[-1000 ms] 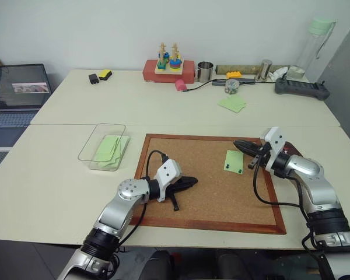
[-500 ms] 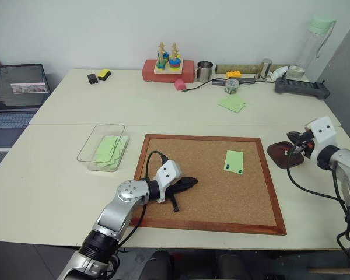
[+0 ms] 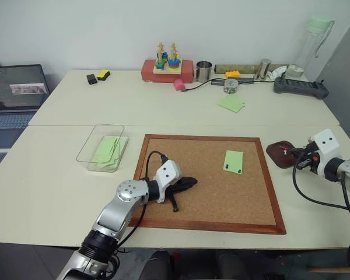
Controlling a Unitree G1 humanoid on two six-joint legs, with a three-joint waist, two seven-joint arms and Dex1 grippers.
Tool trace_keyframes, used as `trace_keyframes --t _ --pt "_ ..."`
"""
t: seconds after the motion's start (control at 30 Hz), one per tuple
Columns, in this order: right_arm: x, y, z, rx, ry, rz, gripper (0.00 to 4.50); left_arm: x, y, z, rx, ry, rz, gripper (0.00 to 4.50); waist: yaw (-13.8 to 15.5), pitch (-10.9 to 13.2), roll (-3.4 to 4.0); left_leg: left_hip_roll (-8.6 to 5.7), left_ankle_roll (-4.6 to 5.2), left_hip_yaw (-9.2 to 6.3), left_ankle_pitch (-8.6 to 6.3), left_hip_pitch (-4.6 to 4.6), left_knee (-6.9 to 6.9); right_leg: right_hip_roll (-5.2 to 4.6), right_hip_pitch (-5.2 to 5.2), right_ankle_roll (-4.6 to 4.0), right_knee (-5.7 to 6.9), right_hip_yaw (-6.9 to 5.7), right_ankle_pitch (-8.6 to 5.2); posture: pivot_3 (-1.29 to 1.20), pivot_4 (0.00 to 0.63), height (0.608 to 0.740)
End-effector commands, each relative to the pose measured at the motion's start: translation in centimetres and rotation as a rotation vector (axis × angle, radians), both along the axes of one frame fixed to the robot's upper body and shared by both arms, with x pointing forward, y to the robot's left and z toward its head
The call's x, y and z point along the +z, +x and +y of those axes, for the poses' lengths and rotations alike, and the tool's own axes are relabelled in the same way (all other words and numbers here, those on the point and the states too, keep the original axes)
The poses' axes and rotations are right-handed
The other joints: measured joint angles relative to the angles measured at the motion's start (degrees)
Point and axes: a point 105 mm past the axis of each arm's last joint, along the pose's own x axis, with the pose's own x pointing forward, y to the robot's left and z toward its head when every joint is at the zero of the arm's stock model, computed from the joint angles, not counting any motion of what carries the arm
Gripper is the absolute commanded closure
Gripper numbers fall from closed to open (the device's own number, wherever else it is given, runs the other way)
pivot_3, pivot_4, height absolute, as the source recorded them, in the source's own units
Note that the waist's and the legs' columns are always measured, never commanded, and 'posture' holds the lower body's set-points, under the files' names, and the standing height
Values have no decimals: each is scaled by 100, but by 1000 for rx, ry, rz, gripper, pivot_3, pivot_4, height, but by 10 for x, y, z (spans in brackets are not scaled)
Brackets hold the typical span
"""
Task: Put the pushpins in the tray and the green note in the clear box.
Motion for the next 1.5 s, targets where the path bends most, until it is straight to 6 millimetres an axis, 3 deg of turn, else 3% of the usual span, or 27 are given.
trace_keyframes --t 0.03,0.17,0.27,0.43,0.63,0.8,1.33,1.5 --pt "17 4 3 17 12 -55 2970 -42 -11 15 36 113 147 4500 0 0 0 0 0 0 0 0 0 0 0 0 0 0 0 0 150 740" --pt "22 3 8 33 47 -74 2218 -43 -11 15 38 113 150 4500 0 0 0 0 0 0 0 0 0 0 0 0 0 -1 0 0 150 740" --pt "37 0 10 52 75 -121 1699 -43 -12 15 41 111 151 4500 0 -1 1 0 0 0 0 0 0 0 -1 1 0 0 0 0 150 740" --pt "52 -20 38 243 65 -155 1699 -43 -12 16 41 111 153 4500 3 0 -1 1 0 -6 0 -2 -1 0 2 2 -4 -1 -1 0 150 740" --pt "21 -49 105 513 21 -152 1699 -42 -11 14 27 109 152 4500 -3 0 -3 5 -1 -13 0 -1 -4 1 7 18 -8 -3 -10 0 150 740" --pt "-5 -51 131 564 -1 -190 1699 -41 -10 13 24 111 149 4500 -1 1 -4 3 -1 -12 0 -1 0 1 6 29 -9 -4 -14 0 150 740" --pt "-21 -37 136 596 49 -187 1699 -41 -12 16 23 119 152 4500 1 2 -5 2 -1 -14 0 -1 -4 1 6 8 -17 -2 -1 0 150 740" --pt "-30 -37 137 601 68 -146 2761 -41 -13 16 23 122 154 4500 -2 2 -5 3 -1 -13 0 -1 -4 1 6 6 -17 -1 -1 0 150 740"
